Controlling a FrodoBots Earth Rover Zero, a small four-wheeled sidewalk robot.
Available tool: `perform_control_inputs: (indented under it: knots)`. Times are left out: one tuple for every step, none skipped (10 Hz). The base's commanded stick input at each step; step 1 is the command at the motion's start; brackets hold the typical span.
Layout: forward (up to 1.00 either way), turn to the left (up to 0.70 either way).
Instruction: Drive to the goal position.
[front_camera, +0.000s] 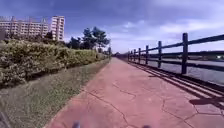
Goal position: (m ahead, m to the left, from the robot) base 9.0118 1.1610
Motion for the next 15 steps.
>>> perform_control_inputs:
  knots:
    - [0.7,0.0]
    - [0.7,0.0]
    - [0.7,0.0]
    - [0.7,0.0]
    - [0.7,0.0]
    - [0.7,0.0]
    - [0.7,0.0]
    - [0.7,0.0]
    - [0.7,0.0]
    - [0.7,0.0]
    - [0.7,0.0]
    - [0.7,0.0]
    - [0.7,0.0]
    - [0.7,0.0]
    - [0.7,0.0]
